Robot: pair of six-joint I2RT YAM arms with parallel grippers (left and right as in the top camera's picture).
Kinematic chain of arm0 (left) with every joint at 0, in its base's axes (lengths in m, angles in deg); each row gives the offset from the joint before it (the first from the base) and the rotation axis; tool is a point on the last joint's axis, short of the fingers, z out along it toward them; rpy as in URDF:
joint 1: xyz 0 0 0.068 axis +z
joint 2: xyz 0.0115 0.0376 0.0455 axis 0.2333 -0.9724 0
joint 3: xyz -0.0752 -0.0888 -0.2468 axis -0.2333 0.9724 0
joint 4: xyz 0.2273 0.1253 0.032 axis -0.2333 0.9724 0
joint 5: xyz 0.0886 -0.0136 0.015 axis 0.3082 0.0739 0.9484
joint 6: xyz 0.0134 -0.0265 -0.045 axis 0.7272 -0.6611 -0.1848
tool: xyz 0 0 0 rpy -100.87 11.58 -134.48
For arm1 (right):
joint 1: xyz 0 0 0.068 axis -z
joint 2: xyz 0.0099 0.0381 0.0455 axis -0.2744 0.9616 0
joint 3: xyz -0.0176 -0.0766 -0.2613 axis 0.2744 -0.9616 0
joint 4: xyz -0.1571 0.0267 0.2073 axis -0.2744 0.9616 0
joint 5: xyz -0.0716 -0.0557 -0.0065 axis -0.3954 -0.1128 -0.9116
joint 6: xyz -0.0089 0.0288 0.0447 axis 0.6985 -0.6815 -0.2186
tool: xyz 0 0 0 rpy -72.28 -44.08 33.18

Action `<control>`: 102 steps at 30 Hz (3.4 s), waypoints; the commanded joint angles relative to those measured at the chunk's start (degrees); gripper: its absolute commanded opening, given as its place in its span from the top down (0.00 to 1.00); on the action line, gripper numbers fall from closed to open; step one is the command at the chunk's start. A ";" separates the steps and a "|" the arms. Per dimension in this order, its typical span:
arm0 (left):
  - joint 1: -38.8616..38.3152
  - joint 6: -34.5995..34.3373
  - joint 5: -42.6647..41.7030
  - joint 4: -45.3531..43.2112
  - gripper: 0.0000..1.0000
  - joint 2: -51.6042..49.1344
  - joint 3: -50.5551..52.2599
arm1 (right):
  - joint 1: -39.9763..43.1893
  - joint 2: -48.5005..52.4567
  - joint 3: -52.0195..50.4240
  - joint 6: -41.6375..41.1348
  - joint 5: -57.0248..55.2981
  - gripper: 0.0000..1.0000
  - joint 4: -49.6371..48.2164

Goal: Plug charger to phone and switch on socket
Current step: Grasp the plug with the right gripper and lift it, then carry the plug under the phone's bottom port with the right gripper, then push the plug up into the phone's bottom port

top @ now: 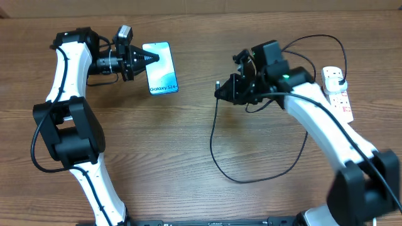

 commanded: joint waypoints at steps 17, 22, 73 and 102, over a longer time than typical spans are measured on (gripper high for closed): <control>-3.87 20.02 -4.44 12.72 0.96 0.15 -0.61 | -9.57 -23.65 -22.56 -7.19 4.44 0.96 -14.27; -6.29 20.02 -5.40 11.61 0.95 0.15 -0.61 | -13.03 -23.67 -22.53 -10.67 2.27 0.96 -14.97; -13.90 -9.03 -6.38 -9.44 0.96 0.15 -0.61 | -17.81 -23.65 -22.56 -22.18 -11.76 0.96 -22.16; -16.26 -11.28 -6.38 -12.61 0.96 0.15 -0.61 | -16.57 -23.61 -22.56 -24.00 -13.11 0.96 -22.91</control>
